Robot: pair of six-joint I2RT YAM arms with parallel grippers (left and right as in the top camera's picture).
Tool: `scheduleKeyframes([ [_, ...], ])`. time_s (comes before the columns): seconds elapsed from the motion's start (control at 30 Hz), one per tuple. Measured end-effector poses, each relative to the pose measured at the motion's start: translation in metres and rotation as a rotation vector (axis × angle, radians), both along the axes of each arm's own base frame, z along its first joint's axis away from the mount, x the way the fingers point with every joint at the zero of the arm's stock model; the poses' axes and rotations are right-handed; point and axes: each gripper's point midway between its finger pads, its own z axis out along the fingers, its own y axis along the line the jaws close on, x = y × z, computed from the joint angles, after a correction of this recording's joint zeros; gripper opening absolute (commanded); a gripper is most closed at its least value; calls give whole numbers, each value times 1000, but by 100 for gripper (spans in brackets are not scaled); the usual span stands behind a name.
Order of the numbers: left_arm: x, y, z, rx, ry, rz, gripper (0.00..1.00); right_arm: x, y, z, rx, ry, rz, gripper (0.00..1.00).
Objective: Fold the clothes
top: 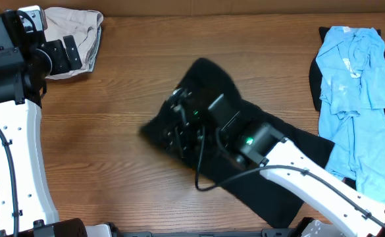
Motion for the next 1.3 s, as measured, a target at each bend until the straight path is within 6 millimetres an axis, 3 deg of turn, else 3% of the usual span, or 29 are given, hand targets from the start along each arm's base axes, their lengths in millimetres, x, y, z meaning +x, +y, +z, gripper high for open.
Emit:
scheduleKeyframes([
  [0.17,0,0,0,1,0,-1,100,-9,-1,-5,-32,25,8,53],
  [0.27,0,-2,0,-8,-1,-12,100,5,-24,-18,-99,57,-66,56],
  [0.4,-1,-15,-3,-54,10,-63,98,48,-86,-39,-236,92,-292,58],
  [0.47,-3,-22,-6,-71,23,-96,97,71,-128,-49,-309,110,-436,58],
  [0.53,-4,-30,-11,-81,44,-124,96,84,-159,-57,-362,133,-533,59],
  [0.67,1,-48,-30,-101,106,-176,95,97,-195,-87,-461,218,-630,62],
  [0.87,13,-68,-76,-128,229,-232,97,96,-209,-153,-615,384,-638,64],
  [1.0,17,-72,-90,-127,263,-251,98,95,-211,-181,-666,439,-635,64],
  [1.13,18,-71,-91,-127,267,-251,98,96,-215,-194,-703,450,-642,64],
  [1.3,18,-71,-92,-126,267,-252,98,109,-216,-200,-700,401,-672,56],
])
